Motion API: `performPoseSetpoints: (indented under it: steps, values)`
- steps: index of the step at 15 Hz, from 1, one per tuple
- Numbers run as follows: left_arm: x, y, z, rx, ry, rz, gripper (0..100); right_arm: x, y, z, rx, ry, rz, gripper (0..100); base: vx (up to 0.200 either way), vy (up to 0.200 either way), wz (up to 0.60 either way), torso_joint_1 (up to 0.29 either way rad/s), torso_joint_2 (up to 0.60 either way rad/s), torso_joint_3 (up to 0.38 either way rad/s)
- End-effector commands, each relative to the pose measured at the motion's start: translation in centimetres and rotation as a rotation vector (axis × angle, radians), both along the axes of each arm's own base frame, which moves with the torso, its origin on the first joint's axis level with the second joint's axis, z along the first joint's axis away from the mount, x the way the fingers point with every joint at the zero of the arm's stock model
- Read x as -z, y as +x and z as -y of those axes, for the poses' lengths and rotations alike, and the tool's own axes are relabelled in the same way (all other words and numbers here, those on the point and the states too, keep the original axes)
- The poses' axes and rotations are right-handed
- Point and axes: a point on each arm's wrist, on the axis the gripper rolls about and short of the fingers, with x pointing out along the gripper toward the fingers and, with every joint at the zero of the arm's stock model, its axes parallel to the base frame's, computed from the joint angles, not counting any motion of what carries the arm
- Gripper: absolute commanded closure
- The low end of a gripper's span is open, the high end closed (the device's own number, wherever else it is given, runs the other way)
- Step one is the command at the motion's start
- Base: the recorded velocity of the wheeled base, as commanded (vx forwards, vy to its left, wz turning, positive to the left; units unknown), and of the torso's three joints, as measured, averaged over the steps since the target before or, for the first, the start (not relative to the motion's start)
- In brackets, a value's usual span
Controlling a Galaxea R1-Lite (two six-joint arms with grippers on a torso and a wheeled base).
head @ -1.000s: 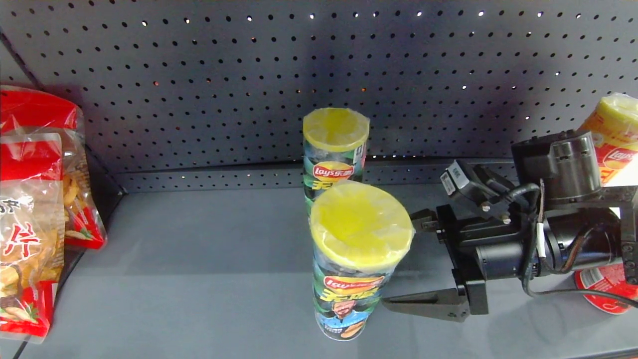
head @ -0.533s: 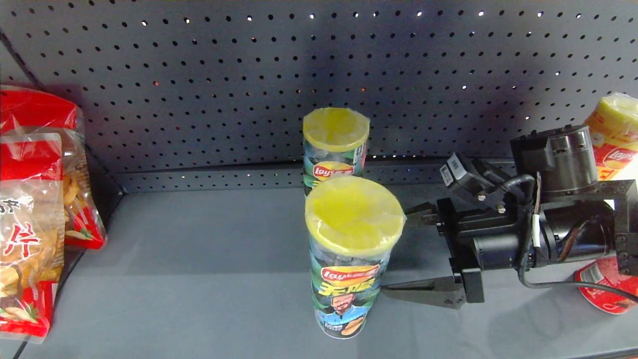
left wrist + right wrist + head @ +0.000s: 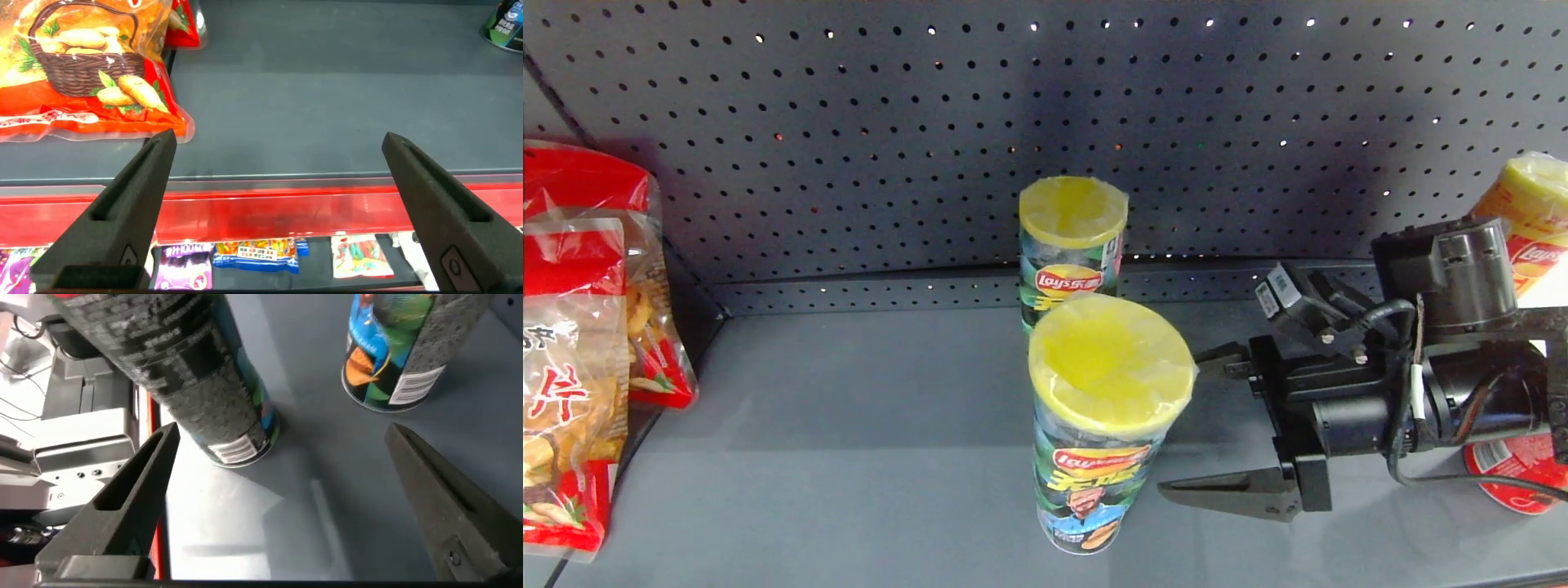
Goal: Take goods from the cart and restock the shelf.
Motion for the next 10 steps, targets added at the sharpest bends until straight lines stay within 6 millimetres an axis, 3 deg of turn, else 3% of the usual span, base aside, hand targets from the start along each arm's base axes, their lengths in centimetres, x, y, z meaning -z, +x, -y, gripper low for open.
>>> performPoseSetpoints:
  steps: [1,6,10]
  values:
    - [0.0,0.0,0.0,0.000,-0.001,-0.001,0,-0.5,-0.5,0.7,0.013,0.010,0.017,0,0.000,0.000,0.00,0.000,0.00,0.000]
    - [0.0,0.0,0.0,0.000,-0.001,-0.001,0,-1.7,-2.3,3.3,0.075,0.032,0.059,0,0.000,0.000,0.00,0.000,0.00,0.000]
    - [0.0,0.0,0.0,0.000,-0.001,-0.001,0,-4.5,-5.3,5.0,0.087,0.099,0.172,0,0.000,0.000,0.00,0.000,0.00,0.000]
